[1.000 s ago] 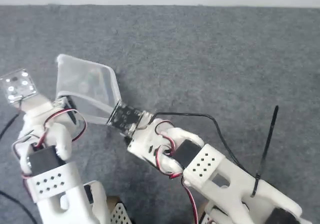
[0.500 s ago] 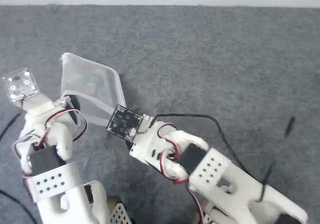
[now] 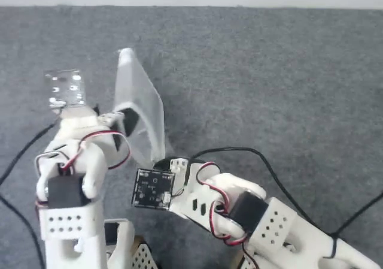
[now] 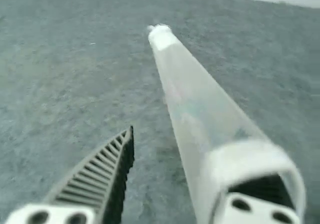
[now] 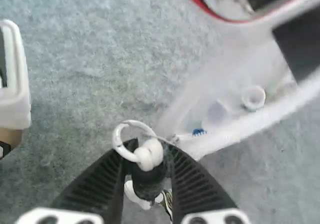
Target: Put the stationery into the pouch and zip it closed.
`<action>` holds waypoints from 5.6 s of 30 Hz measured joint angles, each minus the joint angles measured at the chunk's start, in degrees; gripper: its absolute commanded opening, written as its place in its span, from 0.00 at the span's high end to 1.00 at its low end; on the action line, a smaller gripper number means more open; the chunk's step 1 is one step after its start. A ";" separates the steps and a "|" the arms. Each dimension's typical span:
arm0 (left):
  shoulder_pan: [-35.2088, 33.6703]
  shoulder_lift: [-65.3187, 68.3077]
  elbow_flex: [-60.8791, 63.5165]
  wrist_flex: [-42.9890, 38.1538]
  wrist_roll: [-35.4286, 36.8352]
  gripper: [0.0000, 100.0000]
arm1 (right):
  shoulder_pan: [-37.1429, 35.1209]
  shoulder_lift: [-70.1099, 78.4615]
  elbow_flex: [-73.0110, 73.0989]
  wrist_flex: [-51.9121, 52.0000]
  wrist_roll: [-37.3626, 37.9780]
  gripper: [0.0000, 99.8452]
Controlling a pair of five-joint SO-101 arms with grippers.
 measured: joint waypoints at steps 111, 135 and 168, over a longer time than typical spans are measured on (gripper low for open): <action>34.46 -12.84 12.04 -7.91 -19.78 0.99 | 19.34 -26.11 -3.43 5.45 -2.02 0.99; 31.12 -13.36 13.19 -9.49 -15.03 0.99 | 24.62 -24.62 1.49 -10.11 -10.55 0.99; 30.77 -13.01 12.84 -10.29 -15.03 0.99 | 37.19 -8.97 -2.02 -17.58 -29.45 0.99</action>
